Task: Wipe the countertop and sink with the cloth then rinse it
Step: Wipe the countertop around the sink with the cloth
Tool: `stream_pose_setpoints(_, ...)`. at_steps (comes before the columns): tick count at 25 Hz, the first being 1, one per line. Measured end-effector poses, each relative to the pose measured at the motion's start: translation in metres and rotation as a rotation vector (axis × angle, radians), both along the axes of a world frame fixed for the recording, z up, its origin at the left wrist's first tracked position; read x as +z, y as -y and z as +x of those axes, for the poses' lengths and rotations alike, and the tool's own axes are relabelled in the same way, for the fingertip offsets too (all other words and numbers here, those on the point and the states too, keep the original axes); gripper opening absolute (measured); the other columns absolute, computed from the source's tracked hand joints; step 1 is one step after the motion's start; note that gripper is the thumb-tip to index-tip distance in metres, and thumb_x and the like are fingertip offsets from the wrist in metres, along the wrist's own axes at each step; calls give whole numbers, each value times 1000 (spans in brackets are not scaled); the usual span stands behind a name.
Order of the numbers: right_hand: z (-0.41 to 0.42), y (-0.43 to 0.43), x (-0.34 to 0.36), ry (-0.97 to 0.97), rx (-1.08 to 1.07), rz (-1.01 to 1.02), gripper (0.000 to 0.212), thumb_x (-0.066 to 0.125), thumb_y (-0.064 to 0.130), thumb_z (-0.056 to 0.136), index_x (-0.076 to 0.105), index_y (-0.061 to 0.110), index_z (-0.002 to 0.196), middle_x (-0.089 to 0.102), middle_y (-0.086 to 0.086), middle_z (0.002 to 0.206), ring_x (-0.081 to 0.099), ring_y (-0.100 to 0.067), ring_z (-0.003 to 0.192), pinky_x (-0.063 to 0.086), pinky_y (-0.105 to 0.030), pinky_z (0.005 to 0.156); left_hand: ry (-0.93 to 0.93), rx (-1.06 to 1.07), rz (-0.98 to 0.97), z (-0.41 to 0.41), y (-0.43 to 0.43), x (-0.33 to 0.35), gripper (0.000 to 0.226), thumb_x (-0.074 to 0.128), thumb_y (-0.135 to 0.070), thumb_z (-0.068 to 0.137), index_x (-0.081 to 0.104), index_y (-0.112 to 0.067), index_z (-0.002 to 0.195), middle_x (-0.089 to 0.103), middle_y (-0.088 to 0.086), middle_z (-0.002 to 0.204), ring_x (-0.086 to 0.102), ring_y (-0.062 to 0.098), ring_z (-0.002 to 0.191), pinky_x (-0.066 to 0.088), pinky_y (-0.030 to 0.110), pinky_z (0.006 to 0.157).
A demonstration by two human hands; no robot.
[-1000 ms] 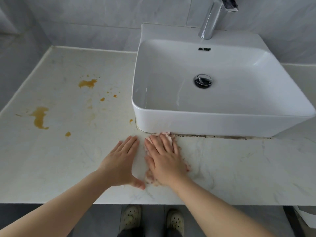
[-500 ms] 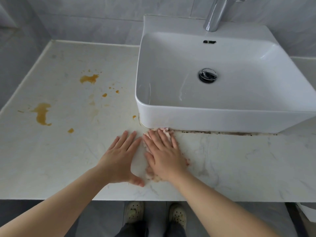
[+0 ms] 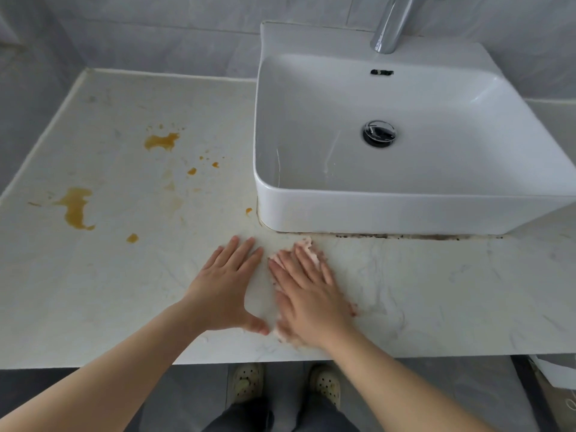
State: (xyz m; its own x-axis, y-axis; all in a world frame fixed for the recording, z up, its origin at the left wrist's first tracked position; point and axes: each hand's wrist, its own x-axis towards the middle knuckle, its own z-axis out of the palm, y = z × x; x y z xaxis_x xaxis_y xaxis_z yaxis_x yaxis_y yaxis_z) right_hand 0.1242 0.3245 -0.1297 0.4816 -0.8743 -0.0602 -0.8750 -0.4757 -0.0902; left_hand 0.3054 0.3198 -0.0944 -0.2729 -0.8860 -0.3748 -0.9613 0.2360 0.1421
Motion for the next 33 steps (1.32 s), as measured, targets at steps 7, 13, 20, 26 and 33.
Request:
stream_pose_setpoints(7,-39,9,8,34,-676,36,62,4,49,93,1,29,152,-6,6,160,-10,-20,147,-21,-40,112,-18,-7,9,1,0,-1,130,57,-80,58,-15,-18,147,-26,0,153,-29,23,138,-14,37,113)
stream_pose_setpoints(13,-44,1,1,-5,-358,-10,63,3,52,92,6,31,151,3,10,160,-13,-13,144,-11,-40,117,6,-96,13,11,-1,2,127,57,-78,62,-15,-18,147,-27,0,153,-29,22,138,-15,35,111)
stream_pose_setpoints(20,11,-2,4,25,-432,135,72,-2,57,84,-5,30,151,-16,8,158,-21,-19,144,-23,-43,109,12,-81,21,6,1,1,130,59,-78,59,-16,-18,146,-26,-1,153,-27,21,139,-12,35,113)
stream_pose_setpoints(26,-92,5,5,-12,-497,43,68,-2,55,89,0,29,152,-5,8,160,-12,-16,146,-9,-42,118,19,-47,47,2,0,7,132,62,-75,58,-18,-18,146,-31,-5,148,-26,19,139,-12,33,111)
stream_pose_setpoints(33,3,-25,-5,91,-97,-9,62,29,50,93,38,17,144,35,-4,152,26,-30,142,10,-48,112,44,-8,65,-2,0,9,134,66,-74,55,-15,-20,147,-23,-4,154,-23,17,140,-11,31,111)
